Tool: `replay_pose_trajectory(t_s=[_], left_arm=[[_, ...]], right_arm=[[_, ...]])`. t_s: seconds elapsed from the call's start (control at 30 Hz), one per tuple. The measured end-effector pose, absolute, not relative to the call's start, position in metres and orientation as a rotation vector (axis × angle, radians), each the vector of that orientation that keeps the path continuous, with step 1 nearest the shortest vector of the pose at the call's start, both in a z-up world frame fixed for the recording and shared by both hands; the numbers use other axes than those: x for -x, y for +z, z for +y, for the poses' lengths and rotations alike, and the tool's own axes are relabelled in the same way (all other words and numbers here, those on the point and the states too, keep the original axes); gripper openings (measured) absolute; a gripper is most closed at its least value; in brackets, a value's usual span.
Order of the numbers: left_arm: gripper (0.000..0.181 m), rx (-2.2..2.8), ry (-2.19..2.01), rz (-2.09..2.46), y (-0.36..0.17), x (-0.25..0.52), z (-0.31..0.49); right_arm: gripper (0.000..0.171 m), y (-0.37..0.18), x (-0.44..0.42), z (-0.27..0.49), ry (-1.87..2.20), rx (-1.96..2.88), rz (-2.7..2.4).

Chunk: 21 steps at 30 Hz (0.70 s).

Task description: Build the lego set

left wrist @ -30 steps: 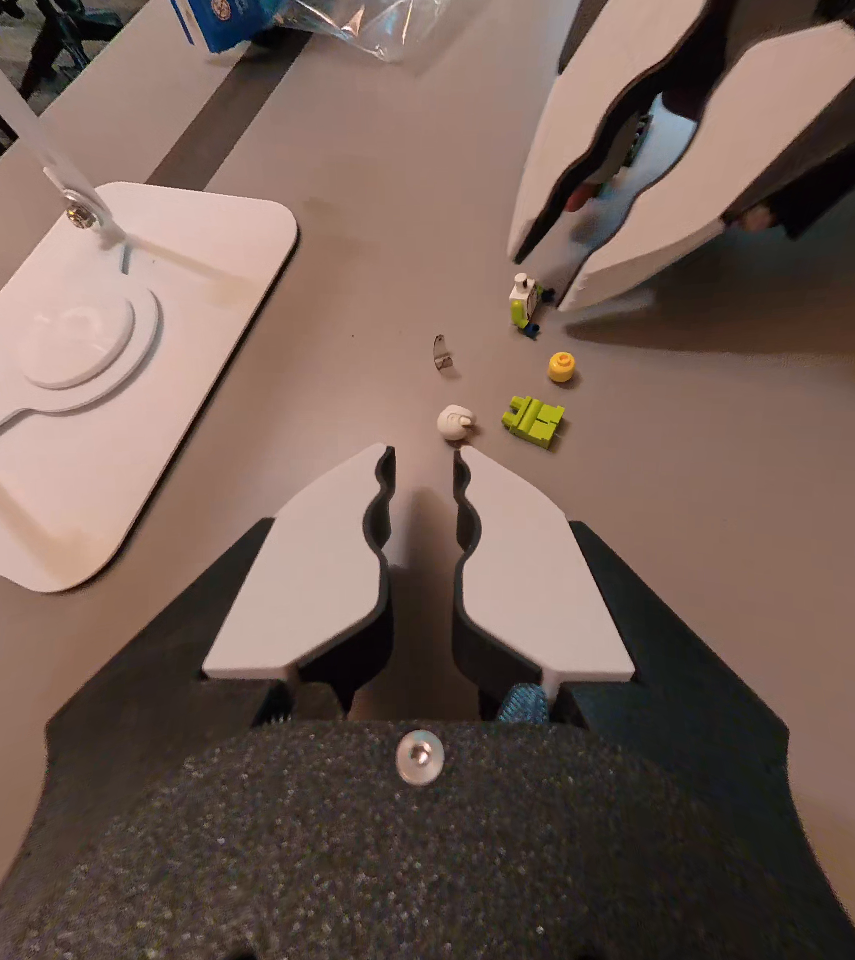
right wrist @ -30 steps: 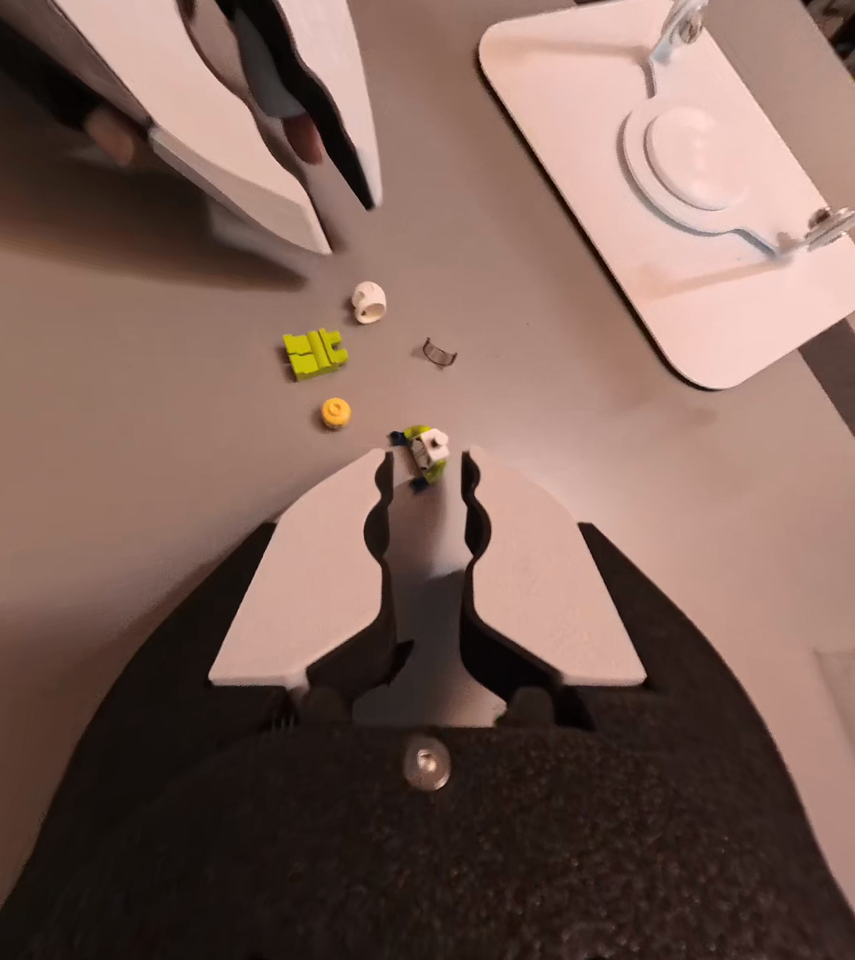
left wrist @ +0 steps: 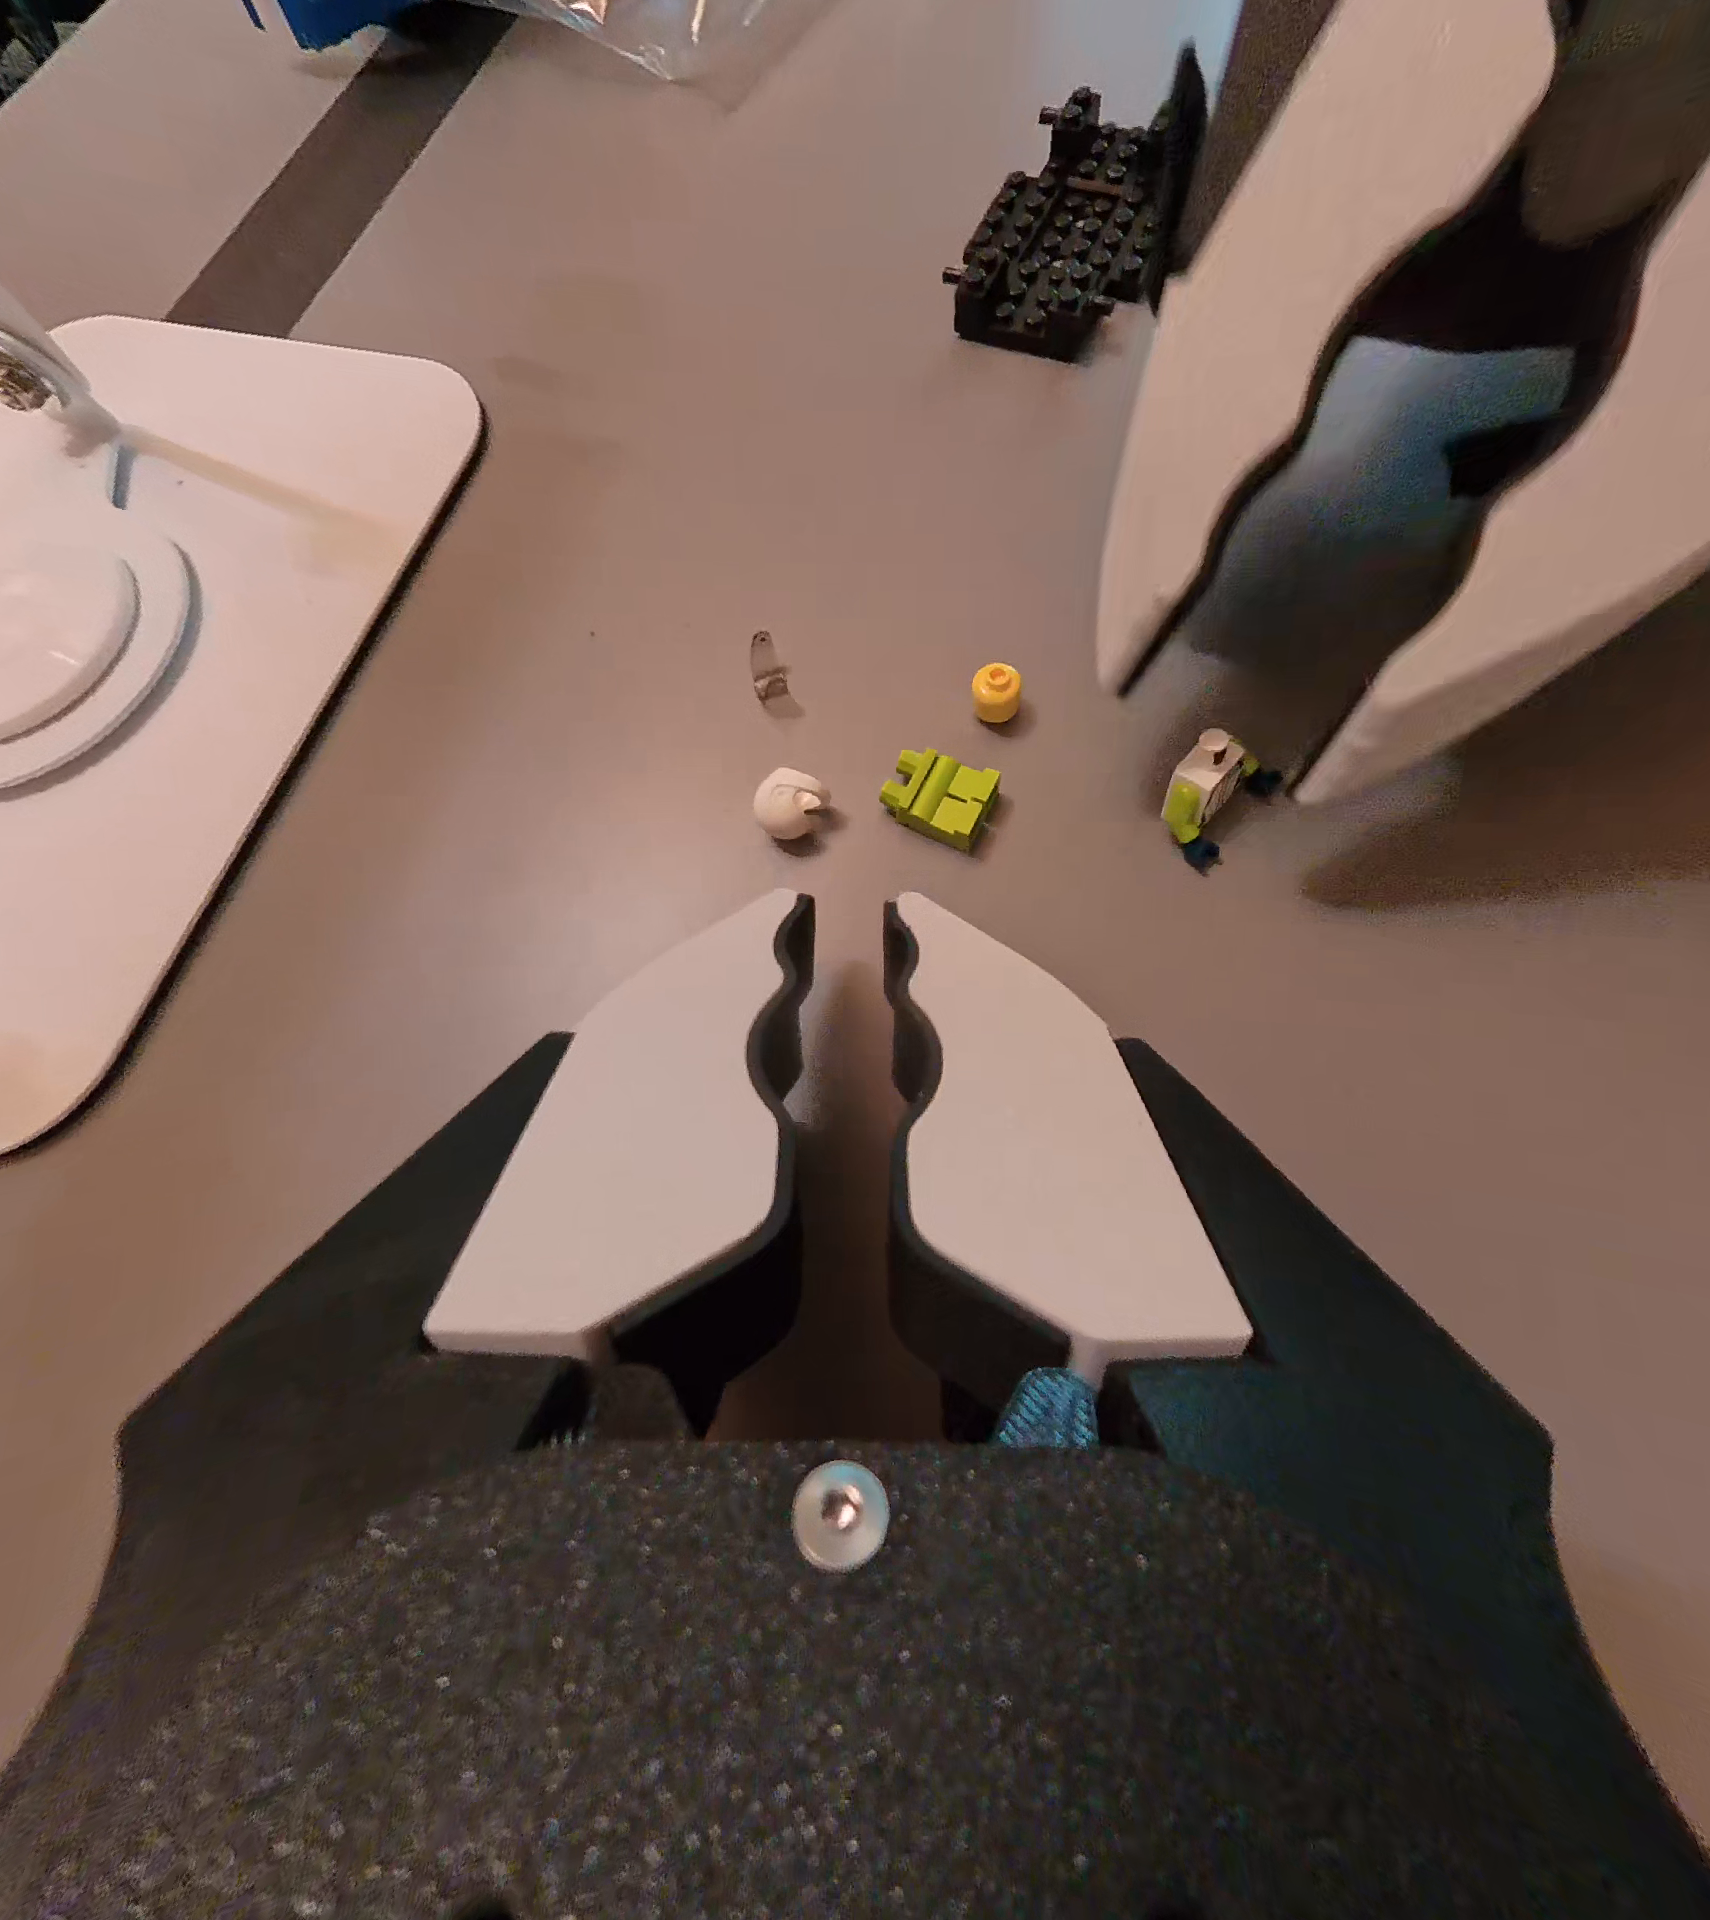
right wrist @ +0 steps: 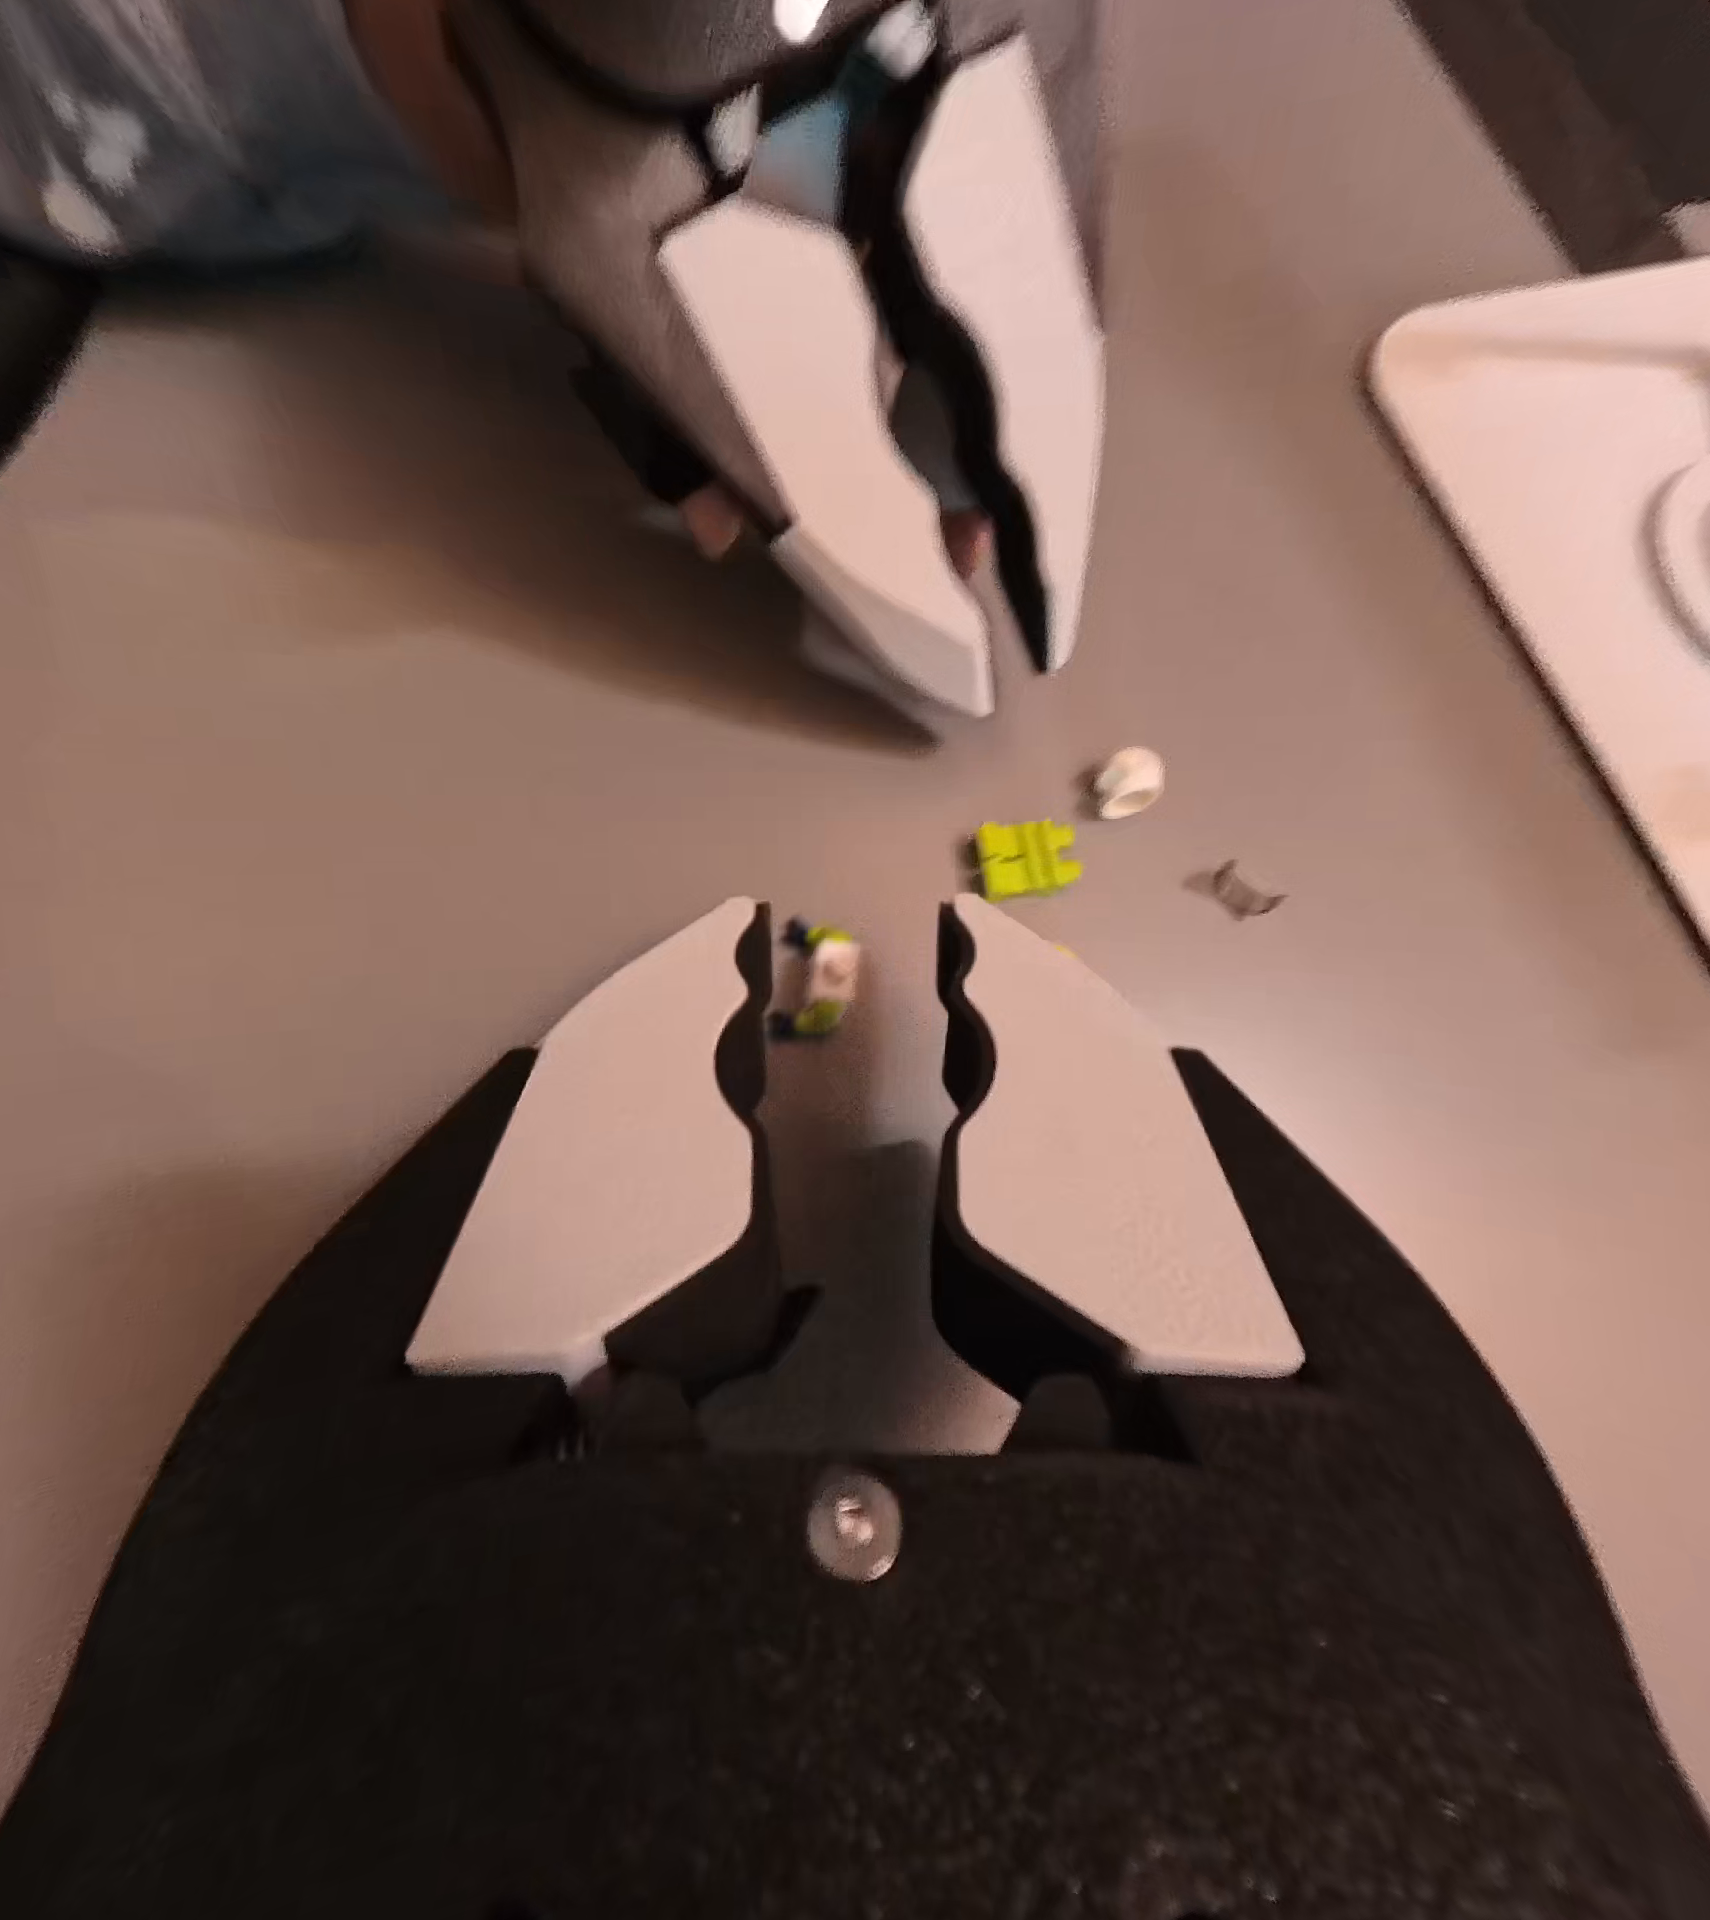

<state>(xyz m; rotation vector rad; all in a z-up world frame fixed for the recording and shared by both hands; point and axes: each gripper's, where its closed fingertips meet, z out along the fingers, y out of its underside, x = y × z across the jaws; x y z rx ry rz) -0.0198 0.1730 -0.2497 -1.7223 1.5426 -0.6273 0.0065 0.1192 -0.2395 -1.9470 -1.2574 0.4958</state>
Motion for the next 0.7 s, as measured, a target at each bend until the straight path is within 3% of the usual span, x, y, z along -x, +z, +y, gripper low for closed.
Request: replay_pose_trajectory(t_s=[0.13, 0.3, 0.5, 0.7], left_arm=[[0.01, 1.729, -0.641, 1.507, -0.244, 0.022, 0.177], [0.009, 1.732, -0.638, 1.48, -0.239, 0.028, 0.178], [0.009, 1.743, -0.742, 1.448, -0.232, 0.031, 0.175], [0.01, 1.772, -0.794, 1.441, -0.238, 0.031, 0.174]], right_arm=[[0.027, -0.22, -0.017, 0.156, 0.451, 1.992, -1.137], [0.026, -0.251, -0.015, 0.173, 0.332, 2.13, -1.265], [0.007, -0.258, -0.006, 0.168, 0.356, 2.144, -1.313], [0.0, -0.256, -0.005, 0.164, 0.312, 2.091, -1.331]])
